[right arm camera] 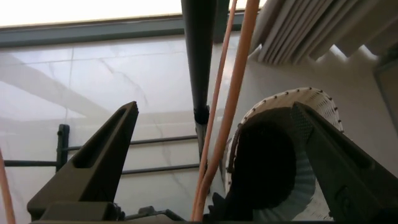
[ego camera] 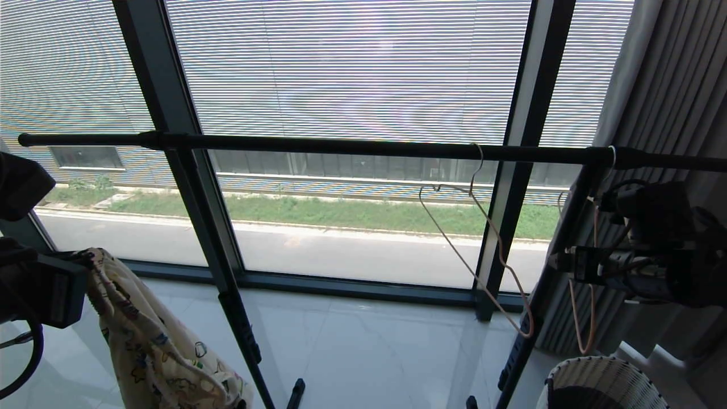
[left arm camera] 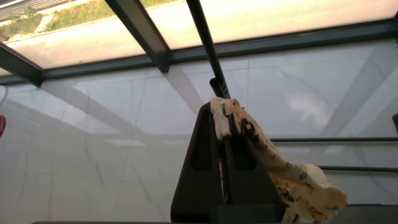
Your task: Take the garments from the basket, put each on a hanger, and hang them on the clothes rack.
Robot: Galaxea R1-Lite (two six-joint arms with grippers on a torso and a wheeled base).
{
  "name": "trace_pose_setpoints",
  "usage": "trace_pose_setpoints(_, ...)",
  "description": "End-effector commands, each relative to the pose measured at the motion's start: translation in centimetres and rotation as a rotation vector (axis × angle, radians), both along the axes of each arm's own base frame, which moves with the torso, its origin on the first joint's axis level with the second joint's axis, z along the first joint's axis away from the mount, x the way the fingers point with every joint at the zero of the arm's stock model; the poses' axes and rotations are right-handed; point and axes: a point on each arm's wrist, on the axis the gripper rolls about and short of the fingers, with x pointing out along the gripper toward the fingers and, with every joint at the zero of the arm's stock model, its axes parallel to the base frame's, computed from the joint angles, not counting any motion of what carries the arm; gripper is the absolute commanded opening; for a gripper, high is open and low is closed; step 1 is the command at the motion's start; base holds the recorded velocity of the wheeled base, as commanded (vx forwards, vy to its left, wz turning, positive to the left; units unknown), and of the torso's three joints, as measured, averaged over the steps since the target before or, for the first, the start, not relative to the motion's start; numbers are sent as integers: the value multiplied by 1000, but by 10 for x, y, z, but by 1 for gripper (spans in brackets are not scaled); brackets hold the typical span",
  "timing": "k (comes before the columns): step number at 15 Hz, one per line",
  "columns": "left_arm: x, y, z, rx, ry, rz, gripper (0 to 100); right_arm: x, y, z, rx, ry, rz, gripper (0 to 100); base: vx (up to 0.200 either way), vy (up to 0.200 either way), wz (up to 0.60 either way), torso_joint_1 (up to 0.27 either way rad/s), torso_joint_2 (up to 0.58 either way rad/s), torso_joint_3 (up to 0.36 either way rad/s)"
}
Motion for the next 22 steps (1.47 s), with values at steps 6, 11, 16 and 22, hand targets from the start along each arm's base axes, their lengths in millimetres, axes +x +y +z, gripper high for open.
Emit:
trace_pose_setpoints(6,0,0,0,0,2,0,0,4,16,-15,26,21,-75,100,0,0,0,0,0,0)
trace_pose_setpoints(11,0,0,0,-1,0,1,0,3,15,-12,36,8,-94,0,0,0,0,0,0,0)
trace_pose_setpoints(16,-1,0,0,-1,-3,1,0,-4,13,-7,29,16,-93,0,0,0,0,0,0,0)
trace_pose_setpoints(22,-2,0,1,-1,-6,1,0,-6,11,-2,10,-7,-120,0,0,0,0,0,0,0)
